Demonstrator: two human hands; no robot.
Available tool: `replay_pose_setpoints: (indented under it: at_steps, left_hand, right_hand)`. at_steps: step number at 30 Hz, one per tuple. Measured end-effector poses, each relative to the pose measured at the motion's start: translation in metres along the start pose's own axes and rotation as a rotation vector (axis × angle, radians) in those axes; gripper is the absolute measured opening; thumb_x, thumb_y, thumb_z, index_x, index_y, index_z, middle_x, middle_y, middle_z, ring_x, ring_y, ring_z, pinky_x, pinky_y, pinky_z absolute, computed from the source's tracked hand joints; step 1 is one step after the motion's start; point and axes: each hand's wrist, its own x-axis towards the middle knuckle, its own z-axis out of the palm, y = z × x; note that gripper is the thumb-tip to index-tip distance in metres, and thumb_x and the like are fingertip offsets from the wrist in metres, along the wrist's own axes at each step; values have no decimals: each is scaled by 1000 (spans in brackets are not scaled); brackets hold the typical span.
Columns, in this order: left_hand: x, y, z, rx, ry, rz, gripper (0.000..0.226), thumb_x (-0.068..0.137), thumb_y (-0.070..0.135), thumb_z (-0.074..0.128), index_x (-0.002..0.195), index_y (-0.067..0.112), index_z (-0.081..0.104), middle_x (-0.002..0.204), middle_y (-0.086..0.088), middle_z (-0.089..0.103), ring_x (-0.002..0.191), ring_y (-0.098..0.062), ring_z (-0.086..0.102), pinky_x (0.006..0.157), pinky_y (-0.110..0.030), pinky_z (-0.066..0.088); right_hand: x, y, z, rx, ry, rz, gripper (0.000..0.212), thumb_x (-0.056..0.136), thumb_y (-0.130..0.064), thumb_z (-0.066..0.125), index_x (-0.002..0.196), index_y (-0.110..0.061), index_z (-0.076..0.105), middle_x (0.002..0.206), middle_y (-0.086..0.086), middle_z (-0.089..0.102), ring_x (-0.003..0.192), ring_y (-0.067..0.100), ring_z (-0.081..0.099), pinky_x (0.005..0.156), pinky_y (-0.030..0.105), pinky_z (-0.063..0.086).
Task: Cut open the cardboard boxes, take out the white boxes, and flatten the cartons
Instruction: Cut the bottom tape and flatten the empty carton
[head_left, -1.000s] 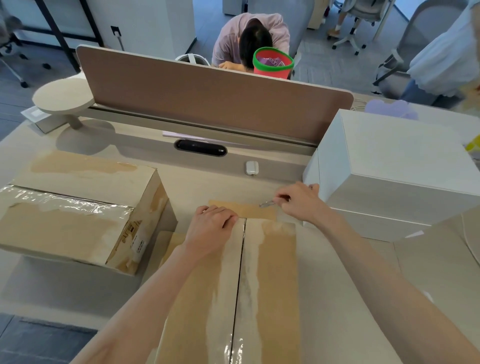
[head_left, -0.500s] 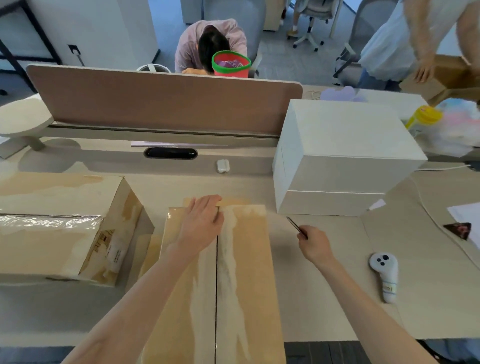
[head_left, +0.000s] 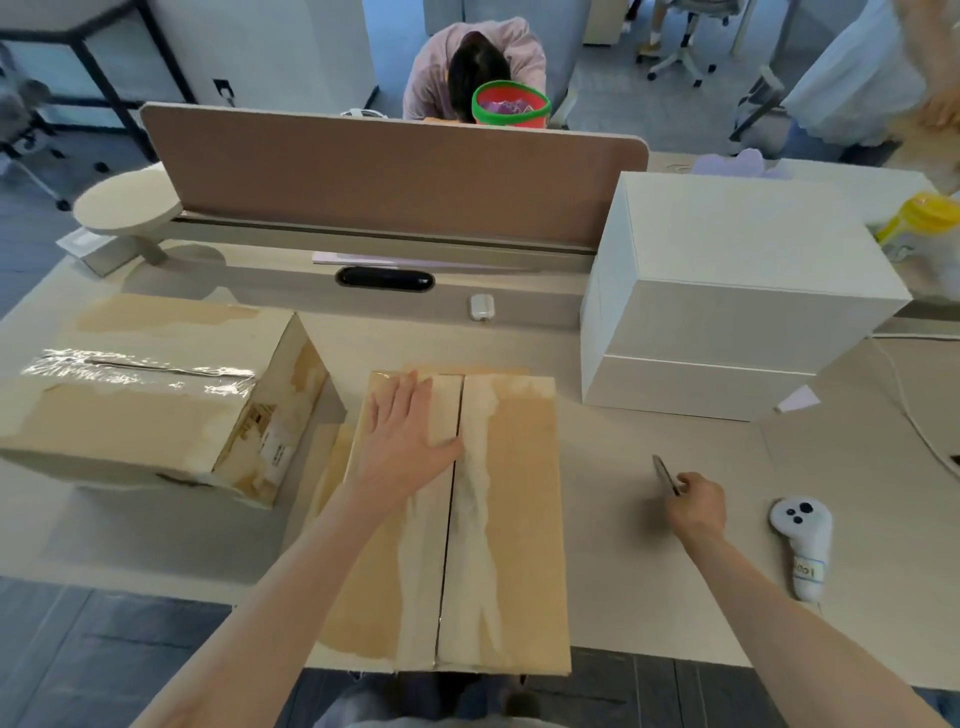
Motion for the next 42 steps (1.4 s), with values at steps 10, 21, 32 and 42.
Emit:
replay_pose_setpoints:
  at_steps: [10,21,32,42]
  left_hand:
    - [-18,-7,-13,13,-246,-114,125,69,73,62,152,21,-15,161,-4,-19,147,-29,-21,114,-63,-2]
    - [-11,-1,-22,5,-356,-137,129,68,69,63,150,19,-23,159,-9,-23,146,-31,-19,108,-72,12]
    - [-14,-4,-43,-184,-383,-84,110,79,65,54,153,20,-13,161,-11,-17,147,-35,-14,117,-58,9]
    - [-20,-60,-132,-127,-69,61,94,84,12,60,155,23,-2,157,-16,22,131,-34,43,99,-42,44]
  right_hand:
    - [-55,-61,-3,-2,42,-194,39,83,-8,59,121,-10,64,124,18,61,118,36,53,97,40,45]
    - [-188,-159,3,43,-37,-510,47,87,-25,61,132,-19,51,142,5,37,131,25,35,104,28,33]
    - [-206,-172,12,-267,-86,-426,68,86,-62,52,139,-23,37,161,8,5,146,33,9,115,51,22]
    - [-207,-205,30,-311,-23,-322,104,69,-67,64,146,-12,22,158,17,3,143,39,5,109,60,22]
